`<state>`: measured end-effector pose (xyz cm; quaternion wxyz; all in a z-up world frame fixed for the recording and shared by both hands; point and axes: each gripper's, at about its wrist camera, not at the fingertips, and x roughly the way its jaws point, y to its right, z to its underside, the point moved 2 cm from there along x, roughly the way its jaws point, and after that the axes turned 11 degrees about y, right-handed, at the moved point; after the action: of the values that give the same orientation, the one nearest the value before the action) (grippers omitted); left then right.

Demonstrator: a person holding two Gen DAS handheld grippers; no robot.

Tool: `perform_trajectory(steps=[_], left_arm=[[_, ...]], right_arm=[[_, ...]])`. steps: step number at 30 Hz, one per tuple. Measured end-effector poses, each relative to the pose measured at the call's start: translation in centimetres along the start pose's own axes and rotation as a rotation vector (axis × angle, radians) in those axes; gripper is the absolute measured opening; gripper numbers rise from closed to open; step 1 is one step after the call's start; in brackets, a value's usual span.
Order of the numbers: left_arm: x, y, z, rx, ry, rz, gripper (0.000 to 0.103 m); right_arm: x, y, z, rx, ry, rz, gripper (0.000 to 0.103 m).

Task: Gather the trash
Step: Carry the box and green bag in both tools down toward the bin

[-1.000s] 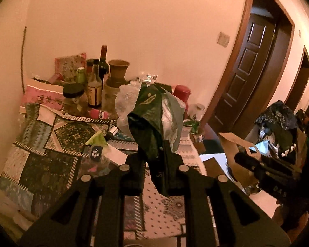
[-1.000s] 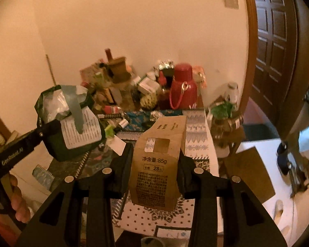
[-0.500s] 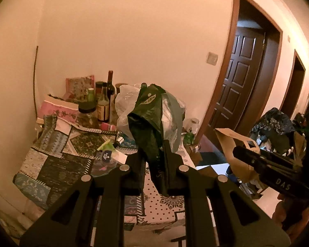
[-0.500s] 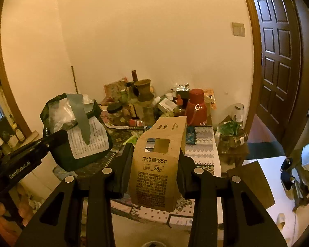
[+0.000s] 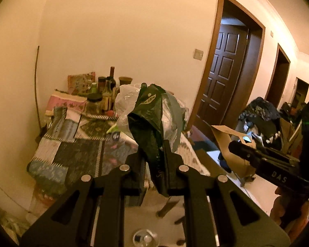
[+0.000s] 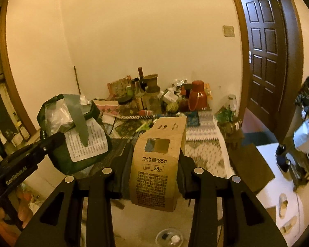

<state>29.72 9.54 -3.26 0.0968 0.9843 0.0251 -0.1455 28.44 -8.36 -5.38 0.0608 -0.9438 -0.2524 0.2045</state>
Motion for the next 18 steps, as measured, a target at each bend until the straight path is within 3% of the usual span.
perform_trajectory(steps=[8,18], left_arm=[[-6.2,-1.5,2.9,0.013,-0.039,0.031,0.014],[-7.2,-2.1,5.8,-0.026,-0.129,0.063,0.014]], right_arm=[[-4.4,-3.2,3.5,0.016,-0.024,0.037,0.034],[-5.5,-4.2,5.9,0.012,-0.116,0.07,0.034]])
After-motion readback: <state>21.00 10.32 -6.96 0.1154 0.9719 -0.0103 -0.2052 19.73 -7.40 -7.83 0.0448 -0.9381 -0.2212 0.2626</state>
